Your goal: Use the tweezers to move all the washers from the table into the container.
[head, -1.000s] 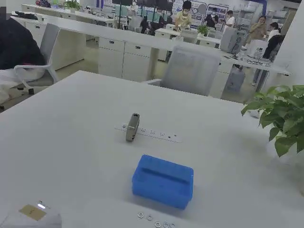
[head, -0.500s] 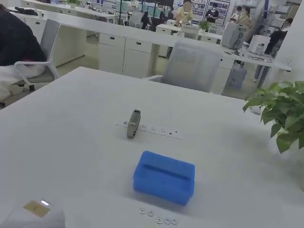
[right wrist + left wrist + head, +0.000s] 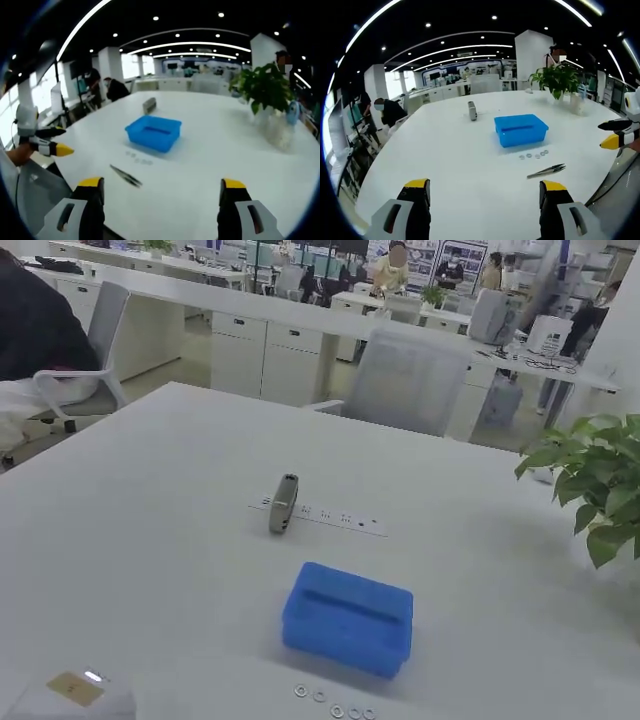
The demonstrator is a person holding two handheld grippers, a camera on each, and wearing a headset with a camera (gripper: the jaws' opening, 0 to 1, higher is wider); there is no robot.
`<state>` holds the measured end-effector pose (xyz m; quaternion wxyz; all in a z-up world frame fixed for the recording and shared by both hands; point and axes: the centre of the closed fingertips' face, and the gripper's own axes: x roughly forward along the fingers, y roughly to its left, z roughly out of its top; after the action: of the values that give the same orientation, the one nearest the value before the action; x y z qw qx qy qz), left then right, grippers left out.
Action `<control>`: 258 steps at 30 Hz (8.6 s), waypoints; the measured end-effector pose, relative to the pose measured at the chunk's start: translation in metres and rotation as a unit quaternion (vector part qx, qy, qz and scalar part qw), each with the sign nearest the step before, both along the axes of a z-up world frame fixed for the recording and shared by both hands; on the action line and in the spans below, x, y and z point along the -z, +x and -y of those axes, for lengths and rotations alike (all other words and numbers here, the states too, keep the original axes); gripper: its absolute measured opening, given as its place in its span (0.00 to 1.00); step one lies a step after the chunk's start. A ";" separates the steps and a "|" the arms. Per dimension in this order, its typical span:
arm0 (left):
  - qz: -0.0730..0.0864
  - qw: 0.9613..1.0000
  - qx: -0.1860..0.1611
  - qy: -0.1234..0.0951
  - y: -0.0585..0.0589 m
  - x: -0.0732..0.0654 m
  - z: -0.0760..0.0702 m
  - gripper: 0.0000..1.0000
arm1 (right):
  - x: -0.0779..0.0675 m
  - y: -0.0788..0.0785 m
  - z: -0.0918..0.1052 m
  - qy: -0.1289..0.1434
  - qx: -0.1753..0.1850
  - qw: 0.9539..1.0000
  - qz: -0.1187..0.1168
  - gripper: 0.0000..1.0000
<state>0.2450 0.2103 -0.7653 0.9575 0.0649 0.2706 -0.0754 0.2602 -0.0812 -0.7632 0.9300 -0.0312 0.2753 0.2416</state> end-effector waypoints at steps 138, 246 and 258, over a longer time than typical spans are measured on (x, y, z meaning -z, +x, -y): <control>-0.097 0.841 0.521 0.107 0.008 0.003 0.135 0.00 | 0.050 0.002 -0.141 -0.079 -0.356 0.928 -0.075 0.26; 0.067 0.996 0.058 -0.011 -0.003 -0.025 0.022 0.96 | -0.005 0.115 -0.186 -0.034 -0.268 0.963 -0.008 0.03; 0.138 0.987 0.039 -0.075 -0.014 -0.037 0.023 0.99 | -0.020 0.169 -0.189 -0.022 -0.232 0.972 0.019 0.03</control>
<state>0.2307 0.1878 -0.7285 0.9841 0.0131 0.1271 -0.1232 0.4290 0.1080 -0.7433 0.8527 -0.1190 0.2485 0.4439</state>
